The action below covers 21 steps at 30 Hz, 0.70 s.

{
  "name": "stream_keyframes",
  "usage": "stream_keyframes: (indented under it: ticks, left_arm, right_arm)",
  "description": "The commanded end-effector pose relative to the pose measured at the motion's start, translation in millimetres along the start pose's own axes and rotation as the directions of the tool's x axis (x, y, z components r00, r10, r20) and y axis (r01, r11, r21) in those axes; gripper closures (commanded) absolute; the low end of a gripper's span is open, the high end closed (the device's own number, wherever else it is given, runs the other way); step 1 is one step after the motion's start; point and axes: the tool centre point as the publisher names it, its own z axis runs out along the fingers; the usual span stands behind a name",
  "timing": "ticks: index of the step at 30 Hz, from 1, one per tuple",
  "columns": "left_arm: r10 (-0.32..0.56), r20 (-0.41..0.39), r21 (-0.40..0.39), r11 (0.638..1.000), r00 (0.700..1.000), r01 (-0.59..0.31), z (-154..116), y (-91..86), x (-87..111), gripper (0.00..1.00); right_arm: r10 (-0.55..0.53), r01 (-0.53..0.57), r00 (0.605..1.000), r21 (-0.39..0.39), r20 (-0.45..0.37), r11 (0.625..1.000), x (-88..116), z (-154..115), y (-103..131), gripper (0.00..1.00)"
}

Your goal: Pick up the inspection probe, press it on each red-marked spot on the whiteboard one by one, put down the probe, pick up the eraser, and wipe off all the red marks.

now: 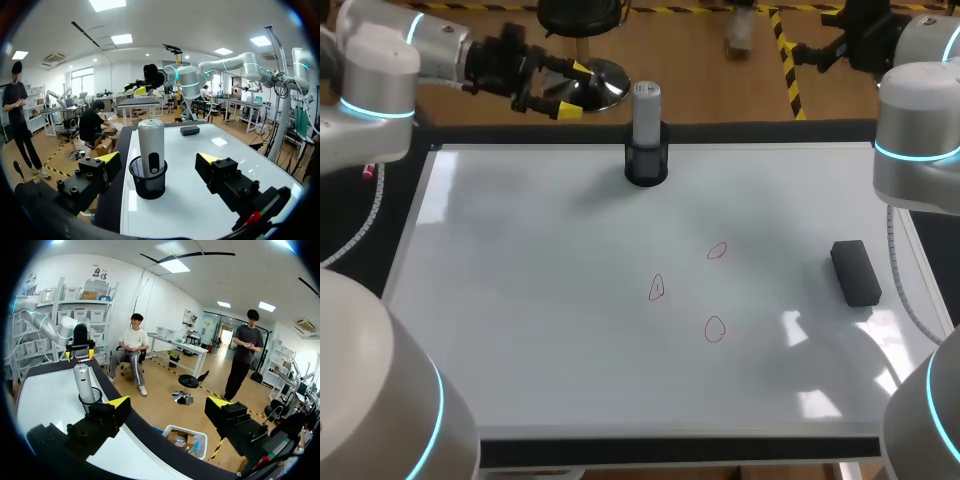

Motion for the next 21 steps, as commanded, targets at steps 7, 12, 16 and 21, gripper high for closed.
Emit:
stream_keyframes:
  ticks: [7, 12, 16, 21]
  left_arm:
    - [0.024, -0.068, 0.029, 0.999, 0.997, -0.022, 20, 14.6, -24.0, 0.00]
    - [0.012, -0.077, 0.029, 1.000, 0.997, -0.010, 29, 19.3, -30.1, 0.00]
    - [0.001, -0.086, 0.038, 0.999, 0.996, 0.002, 39, 23.5, -31.4, 0.00]
    - [-0.010, -0.110, 0.032, 0.999, 0.994, 0.013, 53, 27.5, -34.5, 0.00]
  right_arm:
    - [0.000, 0.000, 1.000, 0.000, 0.000, 1.000, 0, 0, 0, 0.00]
    - [0.000, 0.000, 1.000, 0.000, 0.000, 1.000, 0, 0, 0, 0.00]
    - [0.000, 0.000, 1.000, 0.000, 0.000, 1.000, 0, 0, 0, 0.00]
    - [0.000, 0.000, 1.000, 0.000, 0.000, 1.000, 0, 0, 0, 0.00]
